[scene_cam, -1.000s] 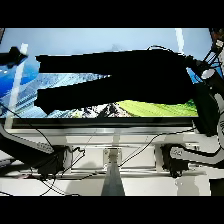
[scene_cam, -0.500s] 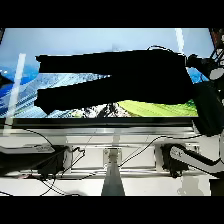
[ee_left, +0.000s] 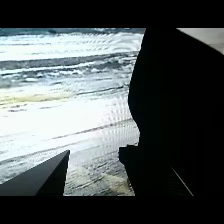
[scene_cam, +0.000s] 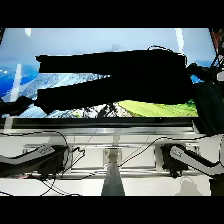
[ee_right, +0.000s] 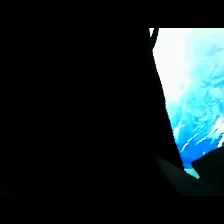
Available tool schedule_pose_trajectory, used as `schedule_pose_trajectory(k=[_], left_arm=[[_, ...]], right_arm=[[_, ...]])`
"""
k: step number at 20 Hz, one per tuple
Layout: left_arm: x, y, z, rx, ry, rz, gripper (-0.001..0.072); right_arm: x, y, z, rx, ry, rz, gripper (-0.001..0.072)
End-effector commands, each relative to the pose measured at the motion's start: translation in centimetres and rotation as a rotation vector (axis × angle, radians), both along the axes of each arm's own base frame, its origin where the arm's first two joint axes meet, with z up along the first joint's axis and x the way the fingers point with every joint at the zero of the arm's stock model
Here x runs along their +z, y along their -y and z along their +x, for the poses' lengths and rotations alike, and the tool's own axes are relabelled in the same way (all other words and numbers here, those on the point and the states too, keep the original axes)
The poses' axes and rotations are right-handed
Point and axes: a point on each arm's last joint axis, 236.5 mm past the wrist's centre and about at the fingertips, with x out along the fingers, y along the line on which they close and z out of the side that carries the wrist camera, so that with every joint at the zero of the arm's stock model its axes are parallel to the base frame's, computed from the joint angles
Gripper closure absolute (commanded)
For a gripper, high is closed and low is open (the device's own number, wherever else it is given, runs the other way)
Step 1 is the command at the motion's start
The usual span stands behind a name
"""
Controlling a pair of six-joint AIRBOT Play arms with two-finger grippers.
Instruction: Fold the clothes and pants, and hang the long-sleeved shirts on hangers.
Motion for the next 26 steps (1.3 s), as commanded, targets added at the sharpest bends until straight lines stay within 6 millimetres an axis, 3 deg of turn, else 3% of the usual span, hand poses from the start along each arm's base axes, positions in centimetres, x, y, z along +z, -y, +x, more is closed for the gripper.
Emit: schedule_pose_trajectory(k=[1,7,8,12,13,14,18,19,20,24,26], left_arm=[[-3.0,2.8,-1.8,-0.094,-0.049,-0.094,0.0081],[-3.0,5.3,-3.1,-0.228,-0.053,-0.183,0.0087],[-2.7,5.5,-3.3,-0.254,-0.044,-0.192,0.0117],[-2.8,4.8,-5.4,-0.339,-0.111,-0.165,0.0137],[-3.1,4.6,-6.2,-0.361,-0.138,-0.15,0.0204],[-3.3,4.4,-6.7,-0.376,-0.158,-0.14,0.0224],[-3.4,4.3,-5.7,-0.355,-0.131,-0.123,0.0227],[-3.4,4.3,-5.3,-0.348,-0.126,-0.119,0.0308],[-3.5,4.5,-5.2,-0.344,-0.134,-0.121,0.0484],[-3.8,5.3,-5.9,-0.396,-0.18,-0.119,0.052],[-3.9,5.5,-5.2,-0.388,-0.167,-0.113,0.0603]], right_arm=[[-0.6,-0.6,-0.8,-0.011,-0.042,0.045,0.0136],[-0.7,-0.7,-0.9,-0.009,-0.047,0.047,0.0136],[-0.8,-0.7,-1.0,-0.007,-0.052,0.049,0.0136],[-1.1,-1.0,-1.4,0.001,-0.072,0.059,0.0136],[-1.1,-1.1,-1.5,0.003,-0.077,0.061,0.0136],[-1.2,-1.2,-1.5,0.004,-0.08,0.063,0.0136],[-1.4,-1.4,-1.9,0.011,-0.098,0.072,0.0136],[-1.4,-1.5,-1.9,0.012,-0.099,0.072,0.0135],[-1.4,-1.4,-1.8,0.011,-0.097,0.07,0.0135],[-0.8,-0.5,-1.0,-0.006,-0.054,0.036,0.0135],[-0.7,-0.1,-0.9,-0.008,-0.047,0.019,0.0135]])
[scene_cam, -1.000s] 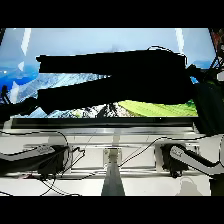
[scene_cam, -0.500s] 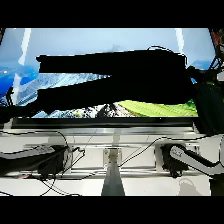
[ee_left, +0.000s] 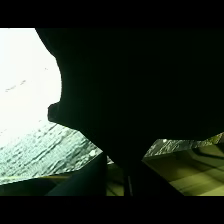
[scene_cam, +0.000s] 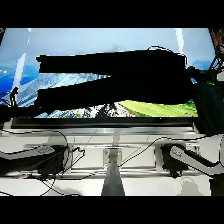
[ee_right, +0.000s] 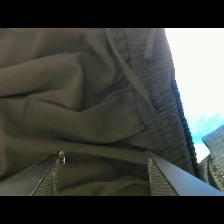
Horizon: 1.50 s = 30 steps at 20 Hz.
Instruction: Fold the clothes and pants, and hang the long-sleeved shirts on hangers.
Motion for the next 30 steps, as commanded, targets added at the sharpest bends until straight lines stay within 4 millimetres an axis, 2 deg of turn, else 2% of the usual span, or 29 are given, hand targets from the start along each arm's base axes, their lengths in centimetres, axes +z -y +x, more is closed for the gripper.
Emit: schedule_pose_trajectory(k=[1,2,4,6,10,13,15,17,19,22,25,29,30], left_arm=[[-0.7,-0.1,0.1,-0.022,-0.014,0.037,0.065],[-0.5,0.2,0.9,-0.004,0.007,0.031,0.0692],[0.2,0.3,2.2,0.007,0.041,0.022,0.0699],[2.4,-1.3,4.1,0.002,0.088,0.052,0.07],[10.5,-5.8,9.3,0.023,0.223,0.153,0.07],[16.4,-8.6,12.1,0.023,0.343,0.267,0.07],[18.4,-9.3,12.7,0.021,0.385,0.309,0.07],[17.8,-10.1,11.9,0.006,0.348,0.349,0.07],[16.6,-11.6,10.2,-0.009,0.263,0.419,0.07],[15.7,-13.5,8.6,0.022,0.172,0.487,0.07],[15.8,-14.1,9.0,0.032,0.185,0.511,0.07],[16.0,-14.6,9.4,0.044,0.202,0.528,0.0699],[16.0,-14.6,9.4,0.052,0.2,0.526,0.07]], right_arm=[[0.3,0.7,0.3,-0.003,0.019,-0.036,0.0135],[0.3,1.0,0.3,0.0,0.017,-0.052,0.0135],[0.1,1.9,-0.3,-0.001,-0.01,-0.094,0.0135],[-0.6,3.4,-1.7,-0.072,-0.06,-0.073,0.0135],[-2.8,6.1,-7.0,-0.16,-0.225,0.021,0.0136],[-3.9,5.7,-10.9,-0.108,-0.357,0.081,0.0136],[-4.4,4.6,-12.3,-0.067,-0.415,0.118,0.0136],[-5.1,3.2,-12.7,-0.042,-0.432,0.167,0.0136],[-6.3,1.5,-12.8,-0.049,-0.429,0.241,0.0136],[-8.7,0.4,-12.1,-0.12,-0.379,0.314,0.0136],[-10.9,0.2,-11.0,-0.254,-0.321,0.388,0.0156],[-11.9,-0.6,-9.9,-0.314,-0.293,0.48,0.0174],[-11.8,-0.8,-9.7,-0.322,-0.285,0.499,0.0322]])
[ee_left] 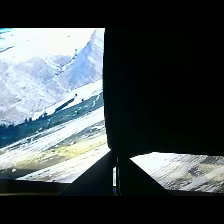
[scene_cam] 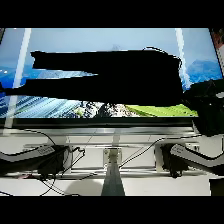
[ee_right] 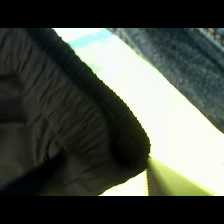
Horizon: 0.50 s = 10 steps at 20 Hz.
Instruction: Fold the clothes and pants, and hang the long-sleeved shirts on hangers.
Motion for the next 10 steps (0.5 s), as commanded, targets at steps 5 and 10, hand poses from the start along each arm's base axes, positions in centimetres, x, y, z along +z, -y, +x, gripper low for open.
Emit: schedule_pose_trajectory(k=[5,10], left_arm=[[0.2,-1.6,0.4,0.031,0.021,0.06,0.0699],[-1.1,-4.1,-1.5,0.024,-0.076,0.159,0.0699]], right_arm=[[1.4,-1.3,0.6,0.056,0.048,0.037,0.0695],[6.1,0.6,-2.9,0.218,-0.01,-0.163,0.0696]])
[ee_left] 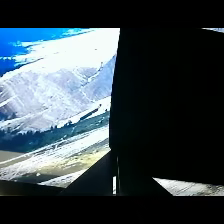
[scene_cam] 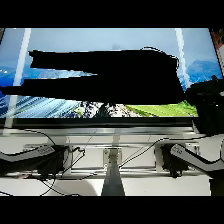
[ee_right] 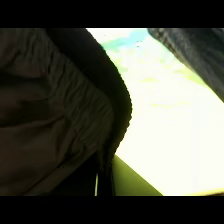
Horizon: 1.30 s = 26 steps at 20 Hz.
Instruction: Fold the clothes and pants, and hang the long-sleeved shirts on hangers.
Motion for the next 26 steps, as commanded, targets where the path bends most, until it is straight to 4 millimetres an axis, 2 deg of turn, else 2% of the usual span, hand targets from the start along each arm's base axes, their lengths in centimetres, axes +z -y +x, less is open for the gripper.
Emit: schedule_pose_trajectory(k=[1,4,8,10,14,15,16,17,18,19,21,22,23,24,26], left_arm=[[-1.9,-1.9,-3.0,-0.015,-0.148,0.063,0.0699],[-5.5,-0.4,-5.7,-0.022,-0.301,-0.06,0.07],[-9.3,1.4,-9.2,-0.046,-0.487,-0.184,0.07],[-10.5,1.6,-9.6,-0.022,-0.521,-0.218,0.07],[-11.8,0.5,-11.0,0.031,-0.601,-0.191,0.07],[-11.9,0.3,-11.1,0.051,-0.608,-0.189,0.0699],[-11.9,0.3,-11.1,0.065,-0.608,-0.19,0.0684],[-11.8,0.3,-11.1,0.066,-0.606,-0.188,0.0528],[-11.8,0.3,-10.9,0.072,-0.603,-0.184,0.0242],[-11.6,0.0,-10.4,0.117,-0.592,-0.177,0.0148],[-10.6,-0.5,-9.0,0.19,-0.553,-0.162,0.0146],[-9.7,-0.9,-7.5,0.212,-0.512,-0.151,0.0146],[-8.7,-0.9,-5.4,0.218,-0.447,-0.146,0.0147],[-7.6,-0.5,-2.5,0.228,-0.348,-0.164,0.015],[-5.6,2.4,4.2,0.221,-0.121,-0.278,0.0165]], right_arm=[[2.7,0.6,-3.7,0.116,-0.074,-0.12,0.0695],[3.5,-0.5,-7.1,0.178,-0.169,-0.113,0.0695],[2.6,-1.0,-11.3,0.234,-0.331,-0.089,0.0695],[2.4,-1.3,-12.0,0.241,-0.355,-0.075,0.0695],[2.5,-1.6,-12.3,0.246,-0.368,-0.063,0.0694],[2.5,-1.6,-12.3,0.246,-0.368,-0.062,0.0609],[2.5,-1.6,-12.3,0.246,-0.368,-0.063,0.0284],[2.5,-1.5,-12.1,0.244,-0.361,-0.069,0.0046],[2.5,-1.4,-11.8,0.24,-0.351,-0.075,0.0017],[2.4,-1.2,-11.6,0.236,-0.34,-0.082,0.0016],[2.4,-0.8,-10.8,0.224,-0.31,-0.103,0.0017],[2.4,-0.5,-10.4,0.219,-0.296,-0.114,0.0018],[2.3,-0.3,-10.0,0.213,-0.281,-0.125,0.0019],[2.4,0.0,-9.4,0.203,-0.257,-0.14,0.0021],[2.5,0.4,-7.6,0.175,-0.185,-0.156,0.0022]])
